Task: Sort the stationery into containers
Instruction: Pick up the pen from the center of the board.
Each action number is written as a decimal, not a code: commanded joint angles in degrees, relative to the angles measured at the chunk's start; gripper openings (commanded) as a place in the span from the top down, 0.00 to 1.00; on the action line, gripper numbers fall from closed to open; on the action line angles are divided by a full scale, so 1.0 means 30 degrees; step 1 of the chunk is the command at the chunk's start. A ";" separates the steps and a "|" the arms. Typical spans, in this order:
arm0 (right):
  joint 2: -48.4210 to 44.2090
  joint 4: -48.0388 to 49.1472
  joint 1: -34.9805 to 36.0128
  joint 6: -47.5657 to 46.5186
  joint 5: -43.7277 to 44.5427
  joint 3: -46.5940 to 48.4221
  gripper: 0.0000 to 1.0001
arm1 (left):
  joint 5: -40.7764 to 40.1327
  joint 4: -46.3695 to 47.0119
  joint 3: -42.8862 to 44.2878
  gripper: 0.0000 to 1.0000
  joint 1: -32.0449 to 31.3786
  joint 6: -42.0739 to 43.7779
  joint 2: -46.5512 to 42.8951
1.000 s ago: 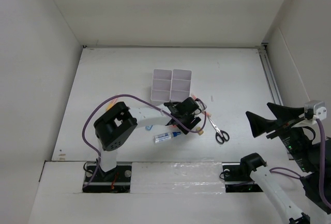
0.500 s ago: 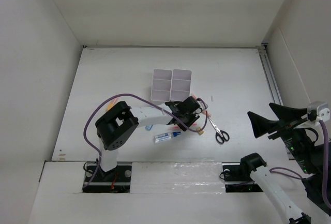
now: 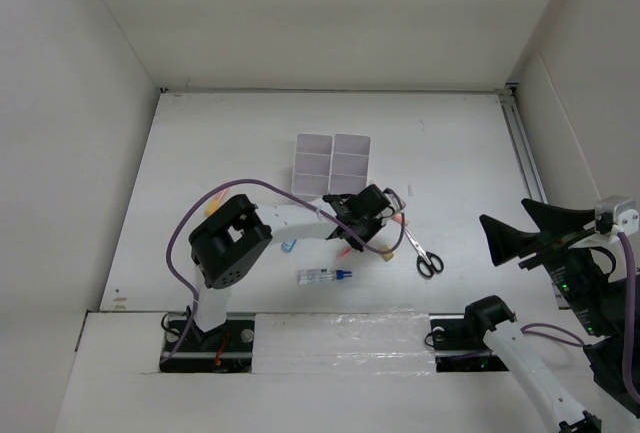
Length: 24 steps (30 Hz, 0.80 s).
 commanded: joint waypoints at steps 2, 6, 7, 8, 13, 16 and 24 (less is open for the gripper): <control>-0.0061 0.0233 0.0201 -0.0191 0.0243 0.0434 0.00 | -0.0103 -0.1771 -0.0305 1.00 -0.0034 0.0117 0.1178; 0.0113 0.0233 0.0201 -0.0191 0.0243 0.0432 0.00 | -0.0281 -0.1566 -0.0304 1.00 -0.0034 0.0117 0.1178; 0.0115 0.0233 0.0201 -0.0191 0.0069 0.0432 0.00 | -0.0281 -0.1566 -0.0304 1.00 -0.0034 0.0117 0.1178; 0.0115 0.0233 0.0201 -0.0191 0.0067 0.0432 0.00 | -0.0484 -0.1566 -0.0304 1.00 -0.0034 0.0117 0.1178; 0.0115 0.0408 0.0201 -0.0191 0.0067 0.0257 0.00 | -0.1568 -0.1185 -0.0304 1.00 -0.0034 -0.0088 0.1002; 0.0115 0.0408 0.0201 -0.0191 0.0067 0.0081 0.00 | -0.2300 -0.1185 -0.0128 1.00 -0.0034 -0.0467 0.0826; 0.0115 0.0584 0.0201 -0.0015 0.0067 -0.0445 0.00 | -0.3736 -0.1010 0.0077 1.00 -0.0034 -0.0848 -0.0548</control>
